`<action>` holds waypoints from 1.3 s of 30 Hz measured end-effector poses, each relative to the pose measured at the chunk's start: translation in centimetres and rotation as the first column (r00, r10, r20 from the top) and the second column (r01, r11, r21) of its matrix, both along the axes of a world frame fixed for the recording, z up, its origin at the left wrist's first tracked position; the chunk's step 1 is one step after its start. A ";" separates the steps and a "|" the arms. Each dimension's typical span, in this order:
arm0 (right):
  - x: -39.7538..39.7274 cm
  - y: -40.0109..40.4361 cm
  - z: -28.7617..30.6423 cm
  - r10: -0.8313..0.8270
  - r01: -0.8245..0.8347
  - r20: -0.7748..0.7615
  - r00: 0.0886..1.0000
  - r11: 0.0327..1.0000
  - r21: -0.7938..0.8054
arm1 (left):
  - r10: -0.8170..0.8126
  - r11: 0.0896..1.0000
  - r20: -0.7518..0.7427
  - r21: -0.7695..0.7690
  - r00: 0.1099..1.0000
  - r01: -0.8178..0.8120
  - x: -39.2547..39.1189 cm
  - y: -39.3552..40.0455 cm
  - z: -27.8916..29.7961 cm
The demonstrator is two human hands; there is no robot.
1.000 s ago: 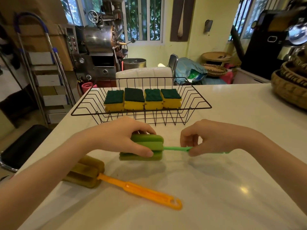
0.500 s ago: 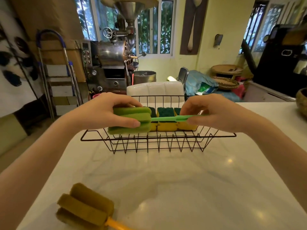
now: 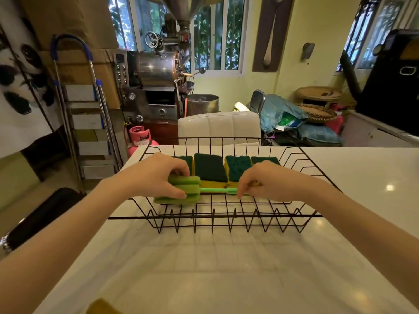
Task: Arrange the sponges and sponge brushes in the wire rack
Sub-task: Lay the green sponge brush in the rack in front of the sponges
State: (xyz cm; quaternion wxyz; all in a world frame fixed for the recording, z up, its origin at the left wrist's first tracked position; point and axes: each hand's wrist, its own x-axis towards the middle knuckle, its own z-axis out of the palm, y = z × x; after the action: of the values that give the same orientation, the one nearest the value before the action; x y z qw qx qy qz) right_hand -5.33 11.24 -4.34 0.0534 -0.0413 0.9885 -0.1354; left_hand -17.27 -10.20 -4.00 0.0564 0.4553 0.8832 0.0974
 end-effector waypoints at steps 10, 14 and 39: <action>-1.6 -1.1 -1.2 0.029 -0.042 0.188 0.982 0.997 0.069 | 0.020 0.988 -0.133 -0.150 0.991 -0.040 -0.3 0.8 -0.6; -1.8 -1.2 -1.5 0.018 -0.037 0.205 0.979 0.995 0.090 | 0.002 0.979 -0.163 -0.199 0.987 -0.035 -0.4 1.0 -1.0; -8.0 0.0 -1.5 -0.102 0.103 0.010 0.995 0.991 -0.084 | 0.014 0.996 -0.068 -0.083 0.998 -0.019 -2.9 5.1 -2.1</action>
State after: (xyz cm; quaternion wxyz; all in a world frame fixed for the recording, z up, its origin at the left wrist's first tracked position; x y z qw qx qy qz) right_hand -13.29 11.20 -5.82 0.0472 0.0076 0.9825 -0.1798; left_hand -20.15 -5.14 -6.11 0.0450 0.4482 0.8916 0.0455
